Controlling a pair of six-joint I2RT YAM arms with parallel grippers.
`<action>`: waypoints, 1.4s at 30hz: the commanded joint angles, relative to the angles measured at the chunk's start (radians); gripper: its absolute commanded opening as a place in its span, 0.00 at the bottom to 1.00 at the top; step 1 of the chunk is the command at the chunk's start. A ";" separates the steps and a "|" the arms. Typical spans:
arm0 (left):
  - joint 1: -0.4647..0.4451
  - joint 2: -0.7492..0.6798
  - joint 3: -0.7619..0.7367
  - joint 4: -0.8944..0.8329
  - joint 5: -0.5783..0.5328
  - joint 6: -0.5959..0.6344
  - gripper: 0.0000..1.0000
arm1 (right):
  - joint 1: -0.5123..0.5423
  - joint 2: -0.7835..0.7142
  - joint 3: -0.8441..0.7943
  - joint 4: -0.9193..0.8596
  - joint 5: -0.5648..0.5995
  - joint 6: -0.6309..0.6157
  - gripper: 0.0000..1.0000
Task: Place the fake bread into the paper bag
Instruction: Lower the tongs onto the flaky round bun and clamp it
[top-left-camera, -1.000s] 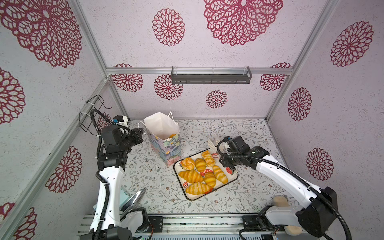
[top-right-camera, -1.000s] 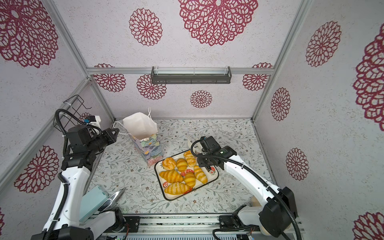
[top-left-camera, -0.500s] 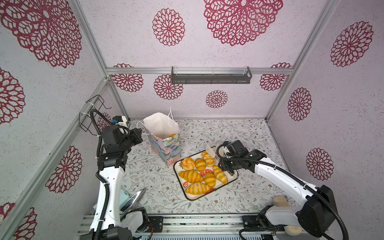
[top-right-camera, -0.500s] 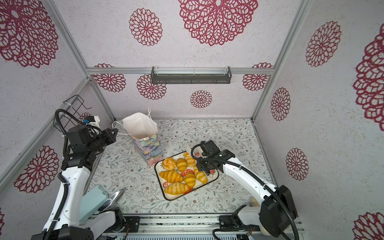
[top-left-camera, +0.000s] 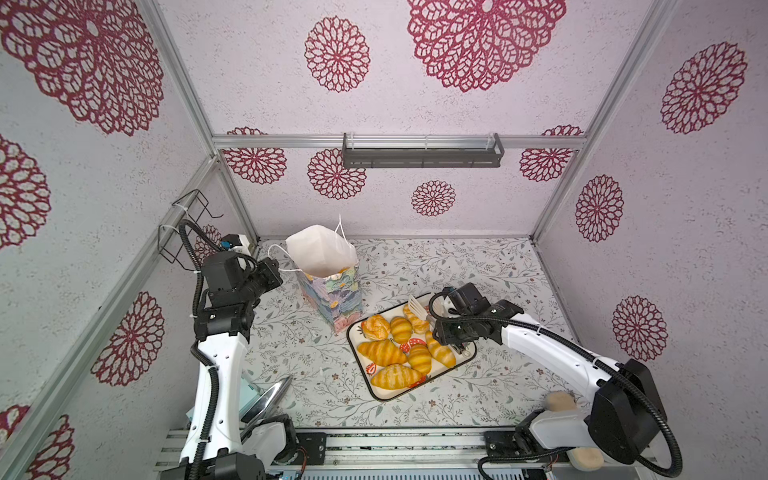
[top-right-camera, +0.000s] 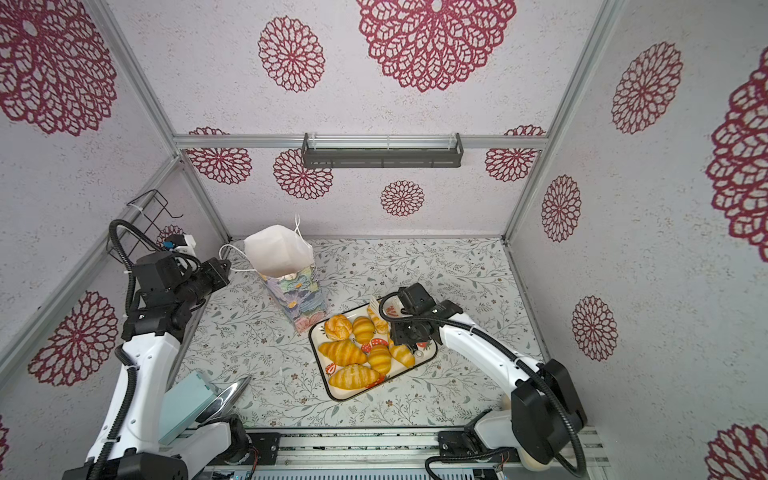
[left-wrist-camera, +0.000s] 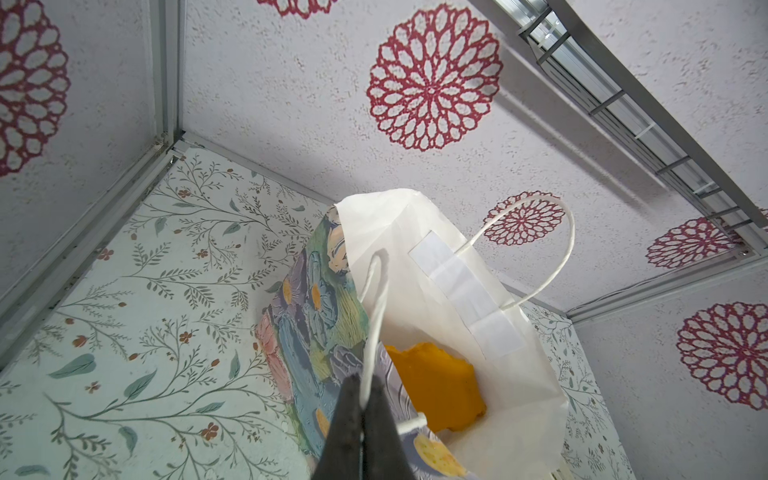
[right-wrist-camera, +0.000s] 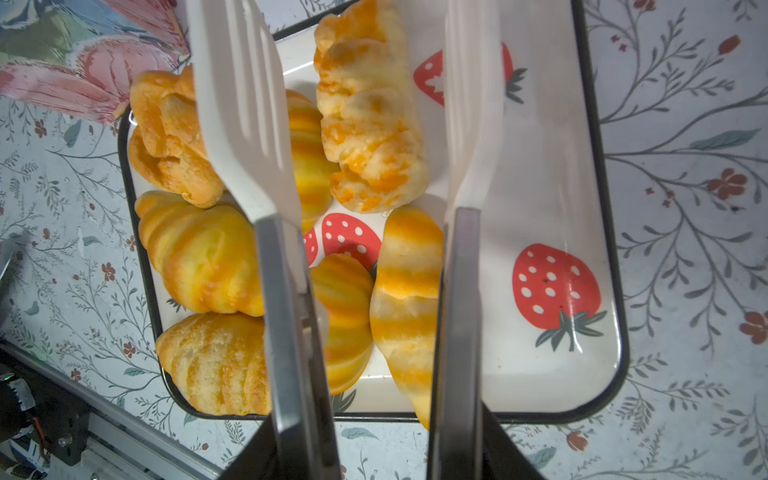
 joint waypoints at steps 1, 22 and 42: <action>0.011 -0.003 0.005 -0.004 -0.009 0.009 0.00 | -0.004 0.009 0.008 0.046 -0.023 0.015 0.52; 0.010 0.011 0.006 0.001 0.030 -0.006 0.00 | -0.005 0.094 0.002 0.081 -0.044 0.004 0.53; 0.010 0.012 0.006 0.005 0.035 -0.010 0.00 | -0.006 0.116 -0.008 0.089 -0.049 0.002 0.52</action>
